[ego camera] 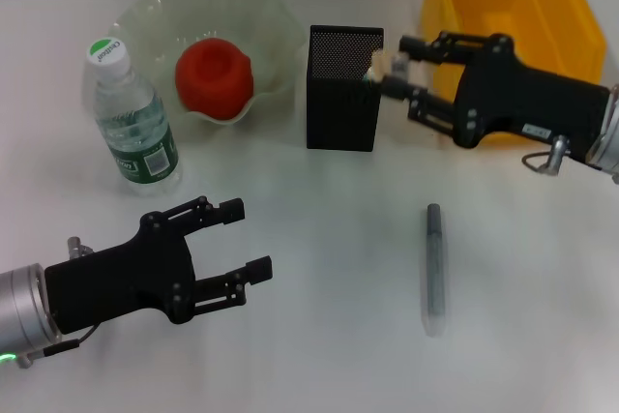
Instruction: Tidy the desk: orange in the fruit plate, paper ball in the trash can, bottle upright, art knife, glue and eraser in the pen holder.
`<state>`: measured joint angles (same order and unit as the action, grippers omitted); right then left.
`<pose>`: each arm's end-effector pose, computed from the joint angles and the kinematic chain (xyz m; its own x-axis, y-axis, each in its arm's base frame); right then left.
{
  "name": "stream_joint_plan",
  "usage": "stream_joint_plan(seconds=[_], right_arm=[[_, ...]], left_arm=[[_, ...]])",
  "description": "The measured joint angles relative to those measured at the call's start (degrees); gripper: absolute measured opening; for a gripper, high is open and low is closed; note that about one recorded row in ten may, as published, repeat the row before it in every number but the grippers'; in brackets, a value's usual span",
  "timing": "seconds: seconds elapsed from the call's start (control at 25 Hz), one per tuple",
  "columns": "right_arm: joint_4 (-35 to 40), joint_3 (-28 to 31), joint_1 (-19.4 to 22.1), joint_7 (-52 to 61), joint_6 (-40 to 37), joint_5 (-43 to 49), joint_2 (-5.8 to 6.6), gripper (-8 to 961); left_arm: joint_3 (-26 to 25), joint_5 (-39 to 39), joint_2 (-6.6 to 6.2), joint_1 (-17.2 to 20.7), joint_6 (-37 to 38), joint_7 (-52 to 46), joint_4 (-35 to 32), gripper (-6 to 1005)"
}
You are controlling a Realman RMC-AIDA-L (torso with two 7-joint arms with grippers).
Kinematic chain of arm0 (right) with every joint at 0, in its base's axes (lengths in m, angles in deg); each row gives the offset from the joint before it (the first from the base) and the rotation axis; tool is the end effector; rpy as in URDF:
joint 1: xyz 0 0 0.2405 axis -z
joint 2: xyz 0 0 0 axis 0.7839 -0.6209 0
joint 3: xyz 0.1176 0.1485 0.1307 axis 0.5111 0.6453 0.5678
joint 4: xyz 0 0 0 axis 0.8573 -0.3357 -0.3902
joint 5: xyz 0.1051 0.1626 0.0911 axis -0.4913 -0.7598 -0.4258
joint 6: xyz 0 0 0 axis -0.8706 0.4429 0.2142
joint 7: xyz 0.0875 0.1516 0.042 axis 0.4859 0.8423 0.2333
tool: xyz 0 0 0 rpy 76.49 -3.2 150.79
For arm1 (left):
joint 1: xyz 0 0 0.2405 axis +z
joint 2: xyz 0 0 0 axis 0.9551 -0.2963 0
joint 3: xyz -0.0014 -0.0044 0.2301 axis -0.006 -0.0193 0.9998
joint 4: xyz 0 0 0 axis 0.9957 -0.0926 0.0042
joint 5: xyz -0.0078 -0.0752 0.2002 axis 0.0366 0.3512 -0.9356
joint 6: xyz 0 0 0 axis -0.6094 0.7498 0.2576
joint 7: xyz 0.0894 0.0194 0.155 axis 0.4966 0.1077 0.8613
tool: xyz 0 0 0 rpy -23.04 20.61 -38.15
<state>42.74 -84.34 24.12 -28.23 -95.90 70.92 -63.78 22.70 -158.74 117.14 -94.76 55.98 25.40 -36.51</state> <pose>0.1919 0.3458 -0.0207 0.7533 0.0891 -0.6516 -0.2384 -0.8864 -0.3968 -0.2585 0.2484 -0.0517 0.6999 0.2326 0.6753 0.4059 -0.9075 -0.1082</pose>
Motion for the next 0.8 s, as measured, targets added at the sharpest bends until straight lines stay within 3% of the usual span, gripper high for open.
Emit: stream_joint_plan(seconds=[0.36,0.8], right_arm=[[-5.56,0.58,-4.93,-2.12,7.63,-4.02,0.02,427],[-7.05,-0.22,-10.95,1.22,16.35,0.01,0.15,430]], left_arm=[[0.06,0.03,0.09,0.06,0.00,-0.04,0.42,788],[-0.18,1.46,0.26,0.08,-0.59,0.50,0.50,787]])
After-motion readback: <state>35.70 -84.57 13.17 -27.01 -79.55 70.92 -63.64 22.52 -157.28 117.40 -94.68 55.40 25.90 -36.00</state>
